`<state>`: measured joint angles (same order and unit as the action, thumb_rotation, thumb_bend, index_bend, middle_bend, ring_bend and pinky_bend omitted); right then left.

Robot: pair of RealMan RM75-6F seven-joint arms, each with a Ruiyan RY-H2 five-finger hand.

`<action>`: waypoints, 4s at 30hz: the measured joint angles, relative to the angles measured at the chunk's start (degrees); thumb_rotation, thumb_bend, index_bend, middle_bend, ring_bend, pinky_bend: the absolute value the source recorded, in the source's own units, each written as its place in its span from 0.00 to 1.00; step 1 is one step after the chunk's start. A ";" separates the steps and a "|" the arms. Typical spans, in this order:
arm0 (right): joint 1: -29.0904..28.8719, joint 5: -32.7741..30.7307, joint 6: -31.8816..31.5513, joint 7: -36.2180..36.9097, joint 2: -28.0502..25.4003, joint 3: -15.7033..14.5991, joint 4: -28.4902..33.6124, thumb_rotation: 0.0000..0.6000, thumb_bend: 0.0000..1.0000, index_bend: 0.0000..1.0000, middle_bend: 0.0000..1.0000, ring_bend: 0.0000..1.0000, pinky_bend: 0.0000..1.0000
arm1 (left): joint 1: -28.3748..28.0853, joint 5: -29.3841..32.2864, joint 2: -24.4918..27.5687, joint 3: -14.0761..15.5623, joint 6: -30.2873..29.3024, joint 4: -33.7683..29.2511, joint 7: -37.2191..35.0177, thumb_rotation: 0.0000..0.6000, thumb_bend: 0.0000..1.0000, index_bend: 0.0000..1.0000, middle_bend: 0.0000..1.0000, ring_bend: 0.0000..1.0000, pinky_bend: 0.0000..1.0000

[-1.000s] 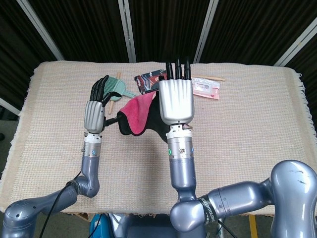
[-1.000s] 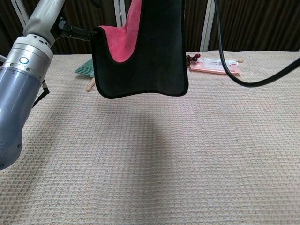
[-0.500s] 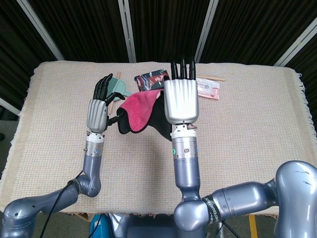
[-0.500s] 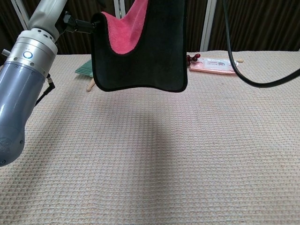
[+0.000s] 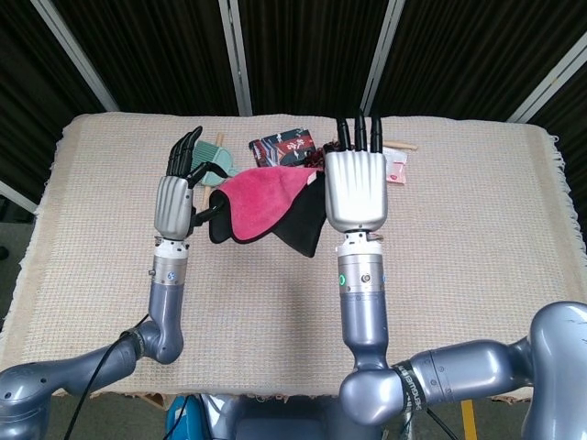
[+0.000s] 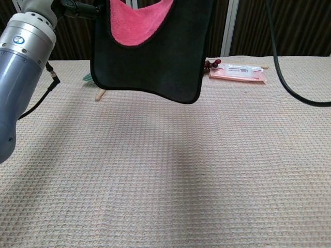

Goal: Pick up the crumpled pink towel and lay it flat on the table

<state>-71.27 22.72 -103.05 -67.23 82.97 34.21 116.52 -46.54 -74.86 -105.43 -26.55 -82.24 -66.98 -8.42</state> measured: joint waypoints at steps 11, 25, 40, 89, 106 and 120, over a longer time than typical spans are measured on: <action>6.69 0.58 4.57 8.40 -2.67 -1.96 2.28 1.00 0.48 0.65 0.19 0.00 0.00 | 3.05 15.14 5.86 -6.08 7.73 -17.59 0.06 1.00 0.44 0.48 0.03 0.00 0.00; 10.75 3.28 10.57 14.97 -5.53 -3.61 0.30 1.00 0.48 0.65 0.19 0.00 0.00 | 2.52 28.34 9.40 -12.04 12.99 -25.67 2.81 1.00 0.44 0.48 0.04 0.00 0.00; 13.63 5.24 22.08 26.87 -5.02 -4.37 -12.06 1.00 0.48 0.65 0.19 0.00 0.00 | -2.17 36.27 7.11 -14.96 17.56 -23.09 1.76 1.00 0.43 0.48 0.05 0.00 0.00; 18.90 16.43 27.68 37.98 3.40 -13.20 -23.15 1.00 0.48 0.66 0.19 0.00 0.00 | -6.66 31.06 -2.94 -4.83 23.25 -7.02 -5.11 1.00 0.42 0.49 0.06 0.00 0.00; 28.15 24.62 19.57 34.83 1.86 -23.19 -8.78 1.00 0.48 0.66 0.19 0.00 0.00 | 11.42 20.07 6.74 10.53 14.45 -29.30 -7.48 1.00 0.42 0.49 0.06 0.00 0.00; 32.57 28.36 17.77 32.79 0.35 -27.44 -3.77 1.00 0.48 0.66 0.19 0.00 0.00 | 15.86 15.82 9.81 16.17 15.38 -31.81 -7.95 1.00 0.42 0.49 0.06 0.00 0.00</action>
<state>-38.70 51.08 -85.28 -34.44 83.32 6.77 112.74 -30.68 -59.04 -95.62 -10.37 -66.86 -98.79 -16.37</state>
